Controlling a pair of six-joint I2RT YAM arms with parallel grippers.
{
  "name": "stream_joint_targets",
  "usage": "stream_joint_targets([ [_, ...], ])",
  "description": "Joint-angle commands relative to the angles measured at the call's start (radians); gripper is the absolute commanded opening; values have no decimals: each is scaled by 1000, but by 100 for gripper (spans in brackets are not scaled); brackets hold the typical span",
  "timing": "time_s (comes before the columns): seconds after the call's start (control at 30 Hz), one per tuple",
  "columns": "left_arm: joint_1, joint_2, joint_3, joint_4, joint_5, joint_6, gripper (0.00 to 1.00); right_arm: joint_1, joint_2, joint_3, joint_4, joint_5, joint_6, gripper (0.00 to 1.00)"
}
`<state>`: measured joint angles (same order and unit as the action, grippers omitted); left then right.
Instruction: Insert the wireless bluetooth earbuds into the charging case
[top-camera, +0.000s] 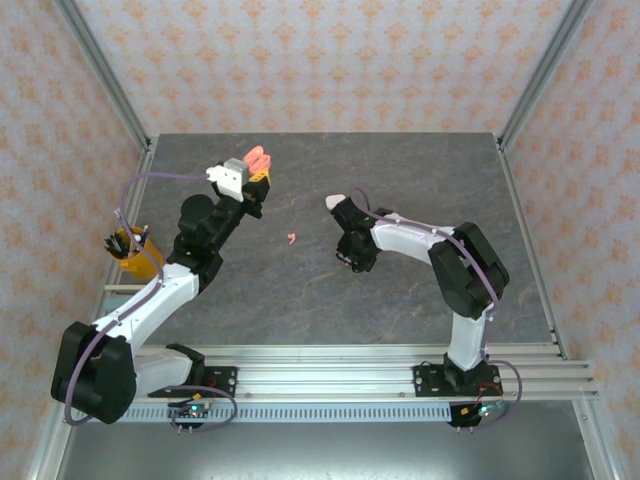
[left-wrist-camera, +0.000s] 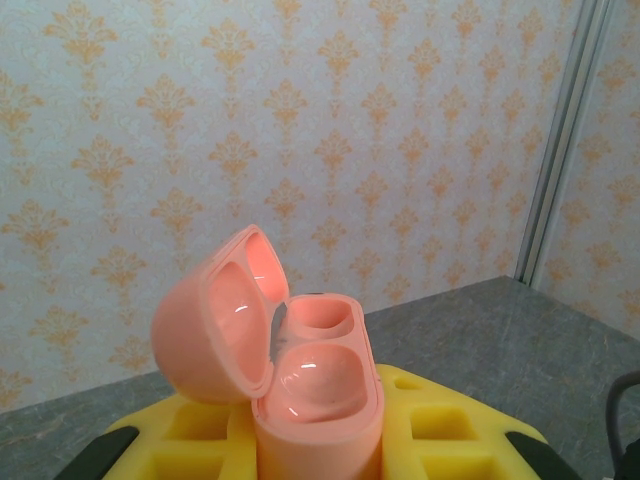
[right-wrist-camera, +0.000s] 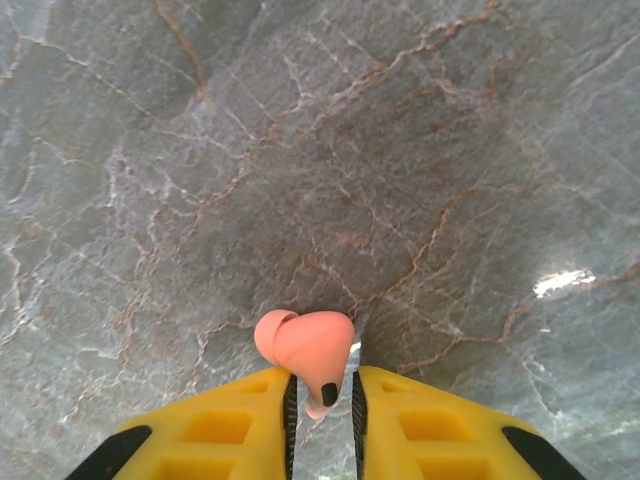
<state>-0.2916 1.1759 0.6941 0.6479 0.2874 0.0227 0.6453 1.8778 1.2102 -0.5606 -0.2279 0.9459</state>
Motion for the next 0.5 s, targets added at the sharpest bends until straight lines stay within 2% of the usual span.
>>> stream_joint_targets([
  [0.0, 9, 7, 8, 49, 5, -11, 0, 5, 15, 17, 4, 37, 13, 23],
  [0.47, 11, 3, 10, 46, 1, -12, 0, 3, 1, 16, -41, 76, -28, 14],
])
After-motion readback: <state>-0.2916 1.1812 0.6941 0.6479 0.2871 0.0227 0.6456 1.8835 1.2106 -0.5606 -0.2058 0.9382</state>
